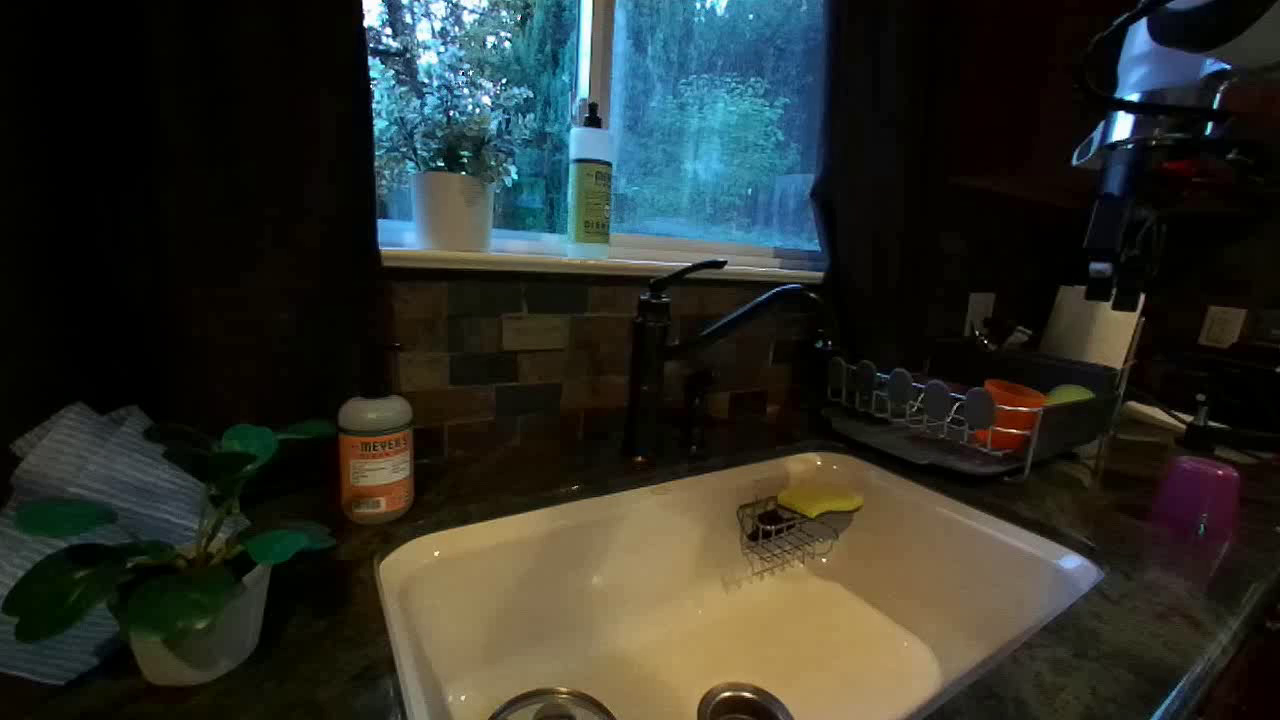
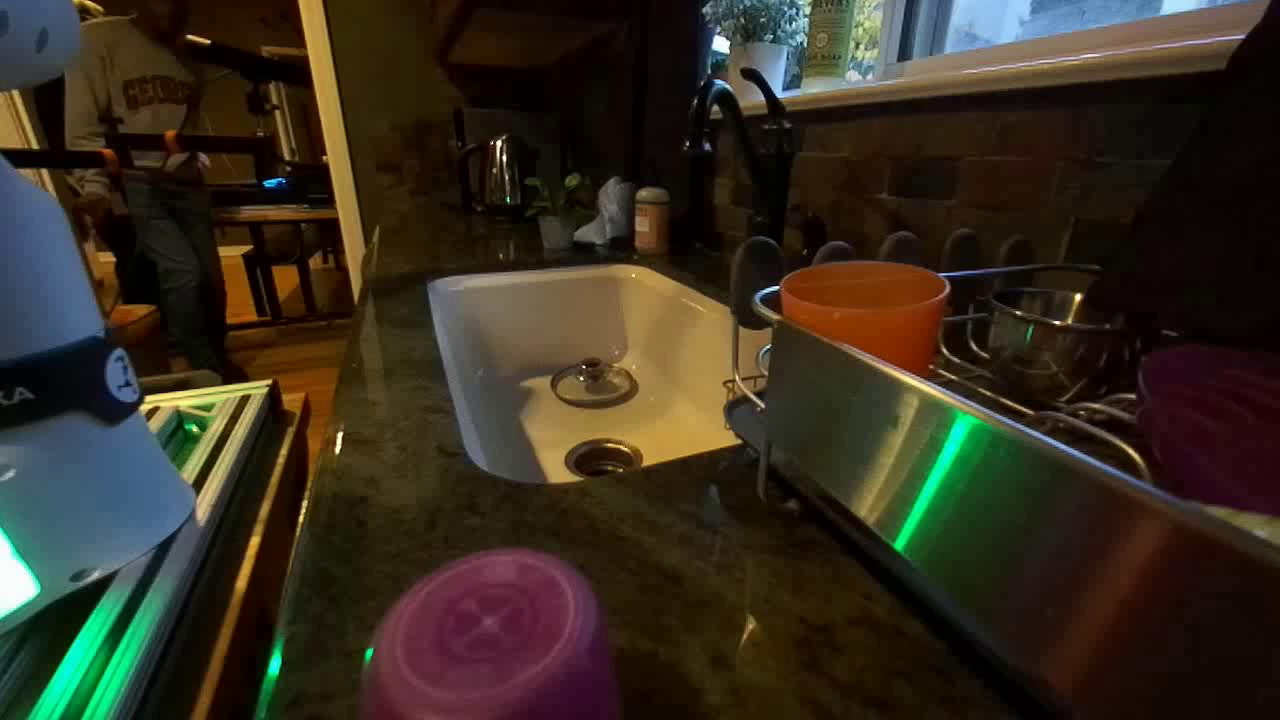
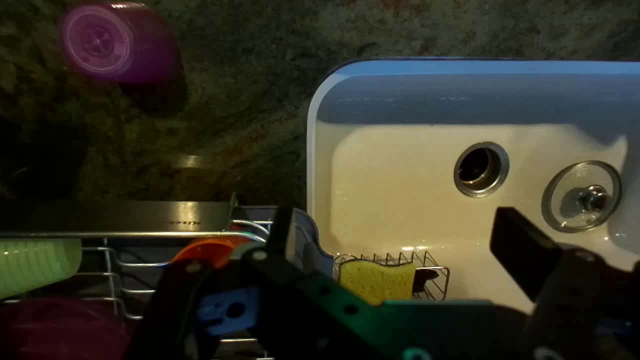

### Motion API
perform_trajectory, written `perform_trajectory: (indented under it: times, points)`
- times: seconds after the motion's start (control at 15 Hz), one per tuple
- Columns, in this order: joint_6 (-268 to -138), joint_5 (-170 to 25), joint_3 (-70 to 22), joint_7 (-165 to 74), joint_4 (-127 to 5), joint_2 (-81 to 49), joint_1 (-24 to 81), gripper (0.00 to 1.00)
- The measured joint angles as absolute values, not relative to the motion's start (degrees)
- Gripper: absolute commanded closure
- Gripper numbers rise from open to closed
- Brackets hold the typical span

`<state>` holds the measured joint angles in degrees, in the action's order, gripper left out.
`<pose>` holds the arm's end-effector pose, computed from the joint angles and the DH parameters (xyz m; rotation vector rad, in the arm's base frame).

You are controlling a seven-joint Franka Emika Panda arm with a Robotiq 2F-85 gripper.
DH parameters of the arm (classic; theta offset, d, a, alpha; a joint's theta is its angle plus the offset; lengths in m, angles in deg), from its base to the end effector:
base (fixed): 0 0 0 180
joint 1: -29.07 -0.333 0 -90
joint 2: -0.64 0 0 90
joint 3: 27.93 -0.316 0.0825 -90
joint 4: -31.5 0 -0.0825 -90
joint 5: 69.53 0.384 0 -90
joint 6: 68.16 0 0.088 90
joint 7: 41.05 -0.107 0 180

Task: Move the purple plate to the left

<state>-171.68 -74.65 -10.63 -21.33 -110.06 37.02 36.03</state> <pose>0.3228 -0.1632 0.4945 -3.0393 -0.0069 0.0212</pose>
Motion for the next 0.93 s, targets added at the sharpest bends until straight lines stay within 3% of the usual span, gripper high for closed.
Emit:
perform_trajectory:
  times: [0.4, 0.93]
  points:
    - [-175.6, -76.7, -9.3, -17.5, -110.1, 37.0, 36.9, 0.0]
    - [-186.2, -83.2, -0.8, 0.3, -107.1, 32.0, 38.4, 0.0]
